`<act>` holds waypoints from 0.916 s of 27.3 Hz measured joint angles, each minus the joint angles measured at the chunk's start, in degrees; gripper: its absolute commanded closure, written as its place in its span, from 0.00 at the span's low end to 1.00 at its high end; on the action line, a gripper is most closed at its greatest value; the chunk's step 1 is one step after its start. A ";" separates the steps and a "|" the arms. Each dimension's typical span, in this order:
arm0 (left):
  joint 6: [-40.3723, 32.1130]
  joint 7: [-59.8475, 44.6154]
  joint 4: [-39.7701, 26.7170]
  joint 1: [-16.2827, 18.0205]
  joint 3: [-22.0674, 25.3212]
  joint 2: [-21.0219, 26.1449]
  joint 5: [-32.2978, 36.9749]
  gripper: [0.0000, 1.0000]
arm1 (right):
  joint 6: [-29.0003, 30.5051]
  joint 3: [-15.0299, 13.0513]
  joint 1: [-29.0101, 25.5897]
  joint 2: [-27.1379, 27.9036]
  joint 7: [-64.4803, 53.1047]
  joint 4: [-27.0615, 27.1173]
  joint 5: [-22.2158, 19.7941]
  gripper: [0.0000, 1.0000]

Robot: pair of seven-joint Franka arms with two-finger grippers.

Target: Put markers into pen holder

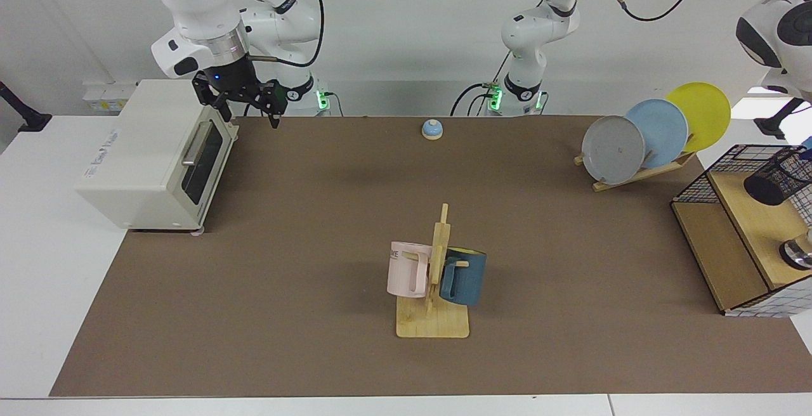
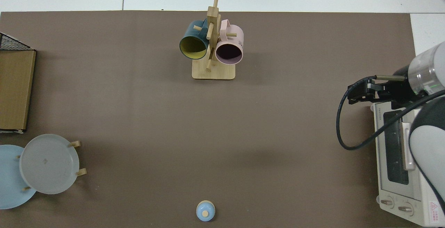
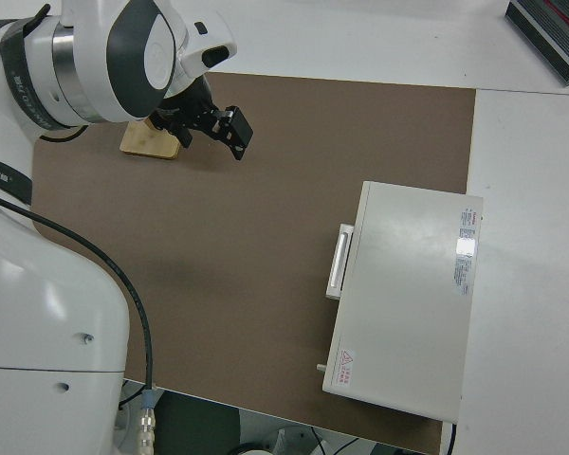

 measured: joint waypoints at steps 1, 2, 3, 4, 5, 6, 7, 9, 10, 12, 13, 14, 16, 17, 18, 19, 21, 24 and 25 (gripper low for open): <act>0.00 0.00 -0.08 0.00 -0.01 0.00 0.00 1.00 | 0.00 0.00 0.00 0.00 0.00 0.00 0.00 0.00; 0.01 0.00 -0.18 0.00 -0.01 0.00 0.00 1.00 | 0.00 0.00 0.00 0.00 0.00 0.00 0.00 0.00; 0.01 0.00 -0.28 0.00 -0.01 0.00 0.00 1.00 | 0.00 0.00 0.00 0.00 0.00 0.00 0.00 0.00; 0.01 0.00 -0.40 0.01 -0.01 0.00 -0.02 1.00 | 0.00 0.00 0.00 0.00 0.00 0.00 0.00 0.00; 0.01 0.00 -0.50 0.03 -0.01 0.01 -0.06 1.00 | 0.00 0.00 0.00 0.00 0.00 0.00 0.00 0.00; 0.01 0.00 -0.59 0.08 -0.01 0.03 -0.12 1.00 | 0.00 0.00 0.00 0.00 0.00 0.00 0.00 0.00; 0.01 0.00 -0.73 0.18 -0.01 0.05 -0.28 1.00 | 0.00 0.00 0.00 0.00 0.00 0.00 0.00 0.00; 0.01 -0.01 -1.18 0.41 0.00 0.08 -0.64 1.00 | 0.00 0.00 0.00 0.00 0.00 0.00 0.00 0.00; 0.01 -0.06 -1.44 0.51 0.02 0.11 -0.78 1.00 | 0.00 0.00 0.00 0.00 0.00 0.00 0.00 0.00; 0.02 -0.32 -1.84 0.61 0.04 0.19 -0.89 1.00 | 0.00 0.00 0.00 0.00 0.00 0.00 0.00 0.00; 0.04 -0.55 -2.05 0.65 0.04 0.24 -0.92 1.00 | 0.00 0.00 0.00 0.00 0.00 0.00 0.00 0.00; 0.13 -0.85 -2.32 0.68 0.03 0.29 -0.94 1.00 | 0.00 0.00 0.00 0.00 0.00 0.00 0.00 0.00; 0.69 -1.39 -3.17 0.74 0.02 0.38 -0.98 1.00 | 0.00 0.00 0.00 0.00 0.00 0.00 0.00 0.00; 1.14 -1.65 -3.72 0.77 0.02 0.40 -1.00 1.00 | 0.00 0.00 0.00 0.00 0.00 0.00 0.00 0.00; 1.62 -1.95 -4.26 0.81 0.02 0.42 -1.01 1.00 | 0.00 0.00 0.00 0.00 0.00 0.00 0.00 0.00; 1.98 -2.18 -4.69 0.85 0.01 0.43 -1.01 1.00 | 0.00 0.00 0.00 0.00 0.00 0.00 0.00 0.00; 2.74 -2.47 -5.35 0.94 -0.01 0.47 -1.01 1.00 | 0.00 0.00 0.00 0.00 0.00 0.00 0.00 0.00; 3.31 -2.71 -5.82 0.99 -0.06 0.50 -1.20 1.00 | 0.00 0.00 0.00 0.00 0.00 0.00 0.00 0.00; 3.50 -2.89 -5.97 1.00 -0.06 0.51 -1.42 1.00 | 0.00 0.00 0.00 0.00 0.00 0.00 0.00 0.00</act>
